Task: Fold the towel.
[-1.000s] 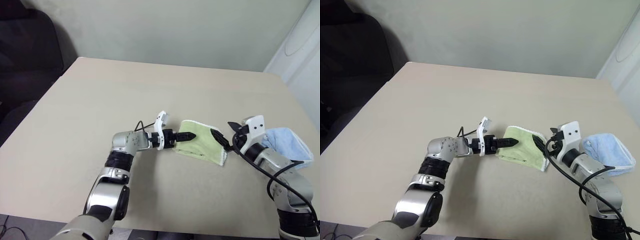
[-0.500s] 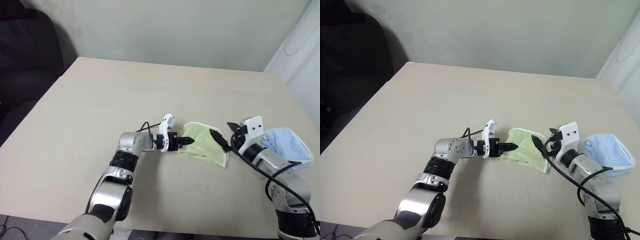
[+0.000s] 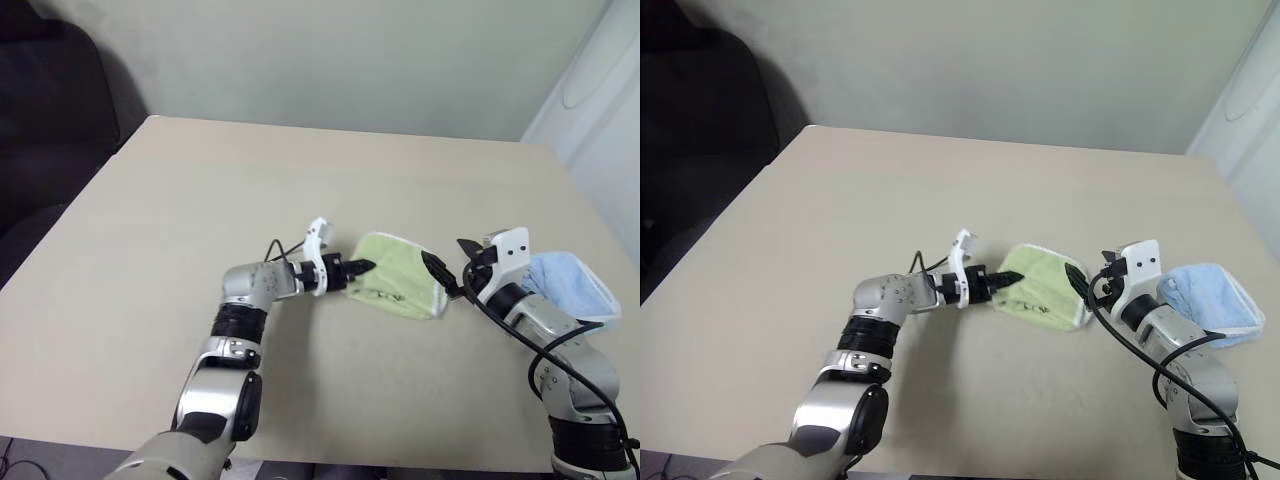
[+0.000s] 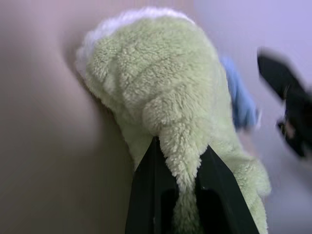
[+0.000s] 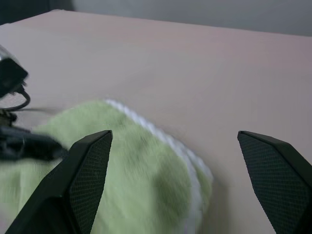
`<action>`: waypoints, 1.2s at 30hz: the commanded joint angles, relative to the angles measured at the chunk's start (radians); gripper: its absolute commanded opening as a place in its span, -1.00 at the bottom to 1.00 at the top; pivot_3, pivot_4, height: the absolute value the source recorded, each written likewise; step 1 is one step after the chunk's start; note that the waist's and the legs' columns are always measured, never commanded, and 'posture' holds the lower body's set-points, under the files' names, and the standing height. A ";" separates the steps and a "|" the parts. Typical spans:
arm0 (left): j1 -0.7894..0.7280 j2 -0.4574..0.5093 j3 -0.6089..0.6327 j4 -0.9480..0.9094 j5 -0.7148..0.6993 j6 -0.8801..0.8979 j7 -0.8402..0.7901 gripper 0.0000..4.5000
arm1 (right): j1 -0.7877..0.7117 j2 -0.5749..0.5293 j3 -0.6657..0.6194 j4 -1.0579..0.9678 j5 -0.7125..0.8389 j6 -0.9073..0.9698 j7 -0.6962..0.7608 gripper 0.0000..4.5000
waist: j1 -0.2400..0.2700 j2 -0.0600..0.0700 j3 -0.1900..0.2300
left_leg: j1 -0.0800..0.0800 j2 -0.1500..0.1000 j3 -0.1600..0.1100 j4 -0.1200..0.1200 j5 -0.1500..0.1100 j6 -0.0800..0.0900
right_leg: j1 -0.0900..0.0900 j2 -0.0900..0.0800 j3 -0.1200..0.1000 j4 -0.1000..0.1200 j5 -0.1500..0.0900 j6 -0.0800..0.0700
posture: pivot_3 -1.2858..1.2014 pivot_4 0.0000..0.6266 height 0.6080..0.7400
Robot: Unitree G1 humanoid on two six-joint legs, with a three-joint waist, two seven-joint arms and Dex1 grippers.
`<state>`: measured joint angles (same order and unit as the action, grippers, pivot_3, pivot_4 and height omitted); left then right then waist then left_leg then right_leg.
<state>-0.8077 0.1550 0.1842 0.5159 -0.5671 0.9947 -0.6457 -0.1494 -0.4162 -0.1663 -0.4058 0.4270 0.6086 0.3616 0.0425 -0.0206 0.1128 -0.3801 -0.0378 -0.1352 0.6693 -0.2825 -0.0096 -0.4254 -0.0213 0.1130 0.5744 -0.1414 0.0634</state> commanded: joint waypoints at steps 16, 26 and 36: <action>0.114 0.488 0.567 0.110 -0.002 -0.303 0.454 -0.99 | -0.105 -0.001 0.006 0.119 -0.010 -0.082 0.043 0.92 | -0.011 0.002 0.000 | 0.003 -0.002 -0.001 -0.004 -0.002 0.000 | -0.002 0.001 0.000 0.000 0.002 -0.010 | 0.03 -0.52 1.00; 0.313 0.334 0.667 -0.134 -0.117 -0.221 0.632 -0.59 | -0.144 0.003 0.045 0.175 -0.025 -0.111 0.082 0.92 | 0.000 -0.004 -0.001 | -0.002 -0.002 -0.004 -0.003 -0.005 -0.009 | -0.006 0.001 -0.002 0.001 0.004 -0.018 | 0.03 -0.52 1.00; 0.320 0.347 0.648 -0.184 -0.193 -0.228 0.590 0.94 | -0.126 0.028 0.061 0.150 -0.023 -0.109 0.066 0.92 | -0.005 -0.004 -0.001 | -0.001 -0.001 -0.004 -0.005 -0.002 -0.012 | -0.006 0.002 -0.002 0.002 0.004 -0.018 | 0.03 -0.52 1.00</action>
<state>-0.5012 0.4872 0.8411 0.3675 -0.7525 0.7659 -0.0411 -0.2770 -0.3911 -0.0997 -0.2103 0.4047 0.5168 0.4310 0.0380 -0.0242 0.1118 -0.3810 -0.0388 -0.1399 0.6646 -0.2856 -0.0203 -0.4313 -0.0191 0.1109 0.5764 -0.1378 0.0449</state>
